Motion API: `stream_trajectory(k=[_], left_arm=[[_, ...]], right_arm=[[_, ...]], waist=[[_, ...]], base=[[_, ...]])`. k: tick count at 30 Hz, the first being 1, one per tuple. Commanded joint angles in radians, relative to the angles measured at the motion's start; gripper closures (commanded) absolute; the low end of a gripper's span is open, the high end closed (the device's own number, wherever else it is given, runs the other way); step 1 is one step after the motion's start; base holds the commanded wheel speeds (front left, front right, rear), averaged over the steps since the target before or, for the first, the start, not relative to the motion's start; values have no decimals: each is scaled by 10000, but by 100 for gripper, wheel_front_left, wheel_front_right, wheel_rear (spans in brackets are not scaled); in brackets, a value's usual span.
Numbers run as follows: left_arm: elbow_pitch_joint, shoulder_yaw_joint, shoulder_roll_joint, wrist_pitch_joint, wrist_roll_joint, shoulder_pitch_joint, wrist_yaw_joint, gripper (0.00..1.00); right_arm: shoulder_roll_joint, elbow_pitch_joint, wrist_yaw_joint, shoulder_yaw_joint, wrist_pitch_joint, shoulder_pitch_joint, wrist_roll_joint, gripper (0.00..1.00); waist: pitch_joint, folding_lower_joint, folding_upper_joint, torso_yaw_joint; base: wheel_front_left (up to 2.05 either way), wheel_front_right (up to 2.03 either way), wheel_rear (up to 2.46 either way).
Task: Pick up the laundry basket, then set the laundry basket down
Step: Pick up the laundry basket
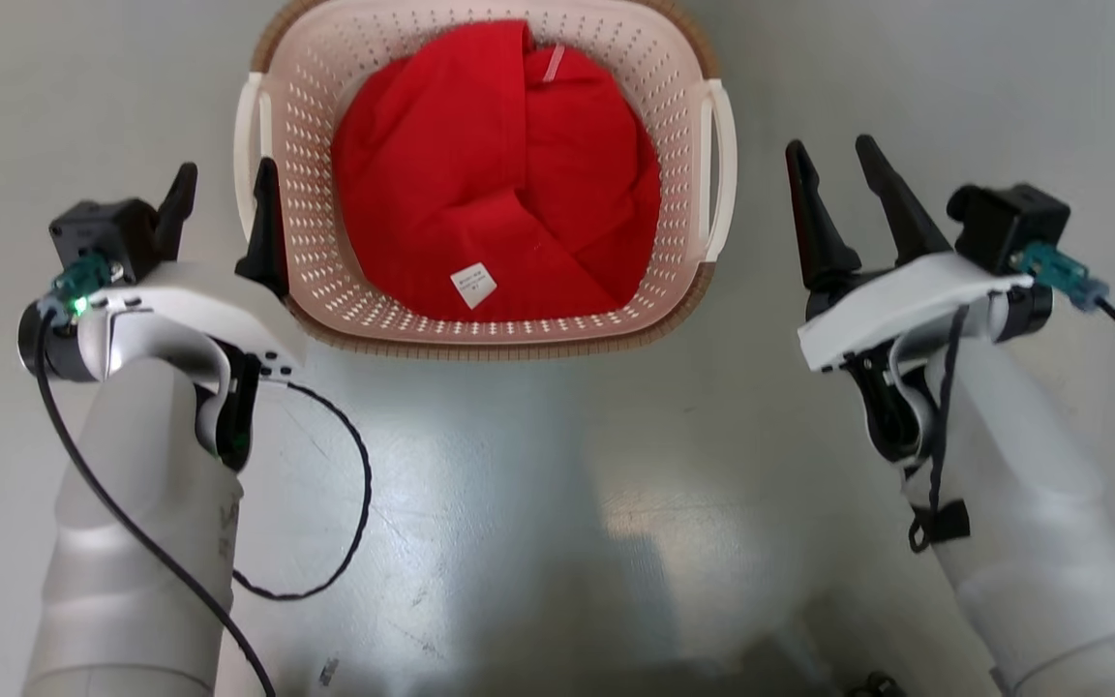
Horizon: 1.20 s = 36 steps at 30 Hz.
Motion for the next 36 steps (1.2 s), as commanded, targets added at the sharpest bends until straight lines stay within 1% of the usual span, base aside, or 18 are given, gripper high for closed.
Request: stream_trajectory(k=[1,7,15,22,29,32,36], left_arm=[[20,121,375,-49,147,-86,-11,0],[848,18,508,-49,281,-796,10,0],[1914,-129,495,-49,129,-1621,-65,0],[2380,-347,436,-49,135,-2150,-95,0],[3209,-483,365,-49,89,-2606,-102,0],[3331,-525,333,-49,60,-2710,-106,0],[3358,-559,341,-49,13,-2771,-112,0]], right_arm=[[110,118,73,302,-92,67,42,0],[159,840,73,789,-92,-562,308,0],[237,1594,73,1255,-92,-1221,791,0],[307,2332,73,1590,-92,-1705,1136,0],[402,3053,73,2065,-92,-2117,1625,0],[443,3482,73,2350,-92,-2204,1916,0],[474,3576,73,2567,-92,-2389,2248,0]], waist=[[156,0,0,24],[608,0,0,105],[1159,0,0,146],[1502,0,0,220],[1708,0,0,350],[1724,0,0,406],[1753,0,0,412]], base=[[0,0,0],[0,0,0],[0,0,0],[0,0,0],[0,0,0],[0,0,0],[0,0,0]])
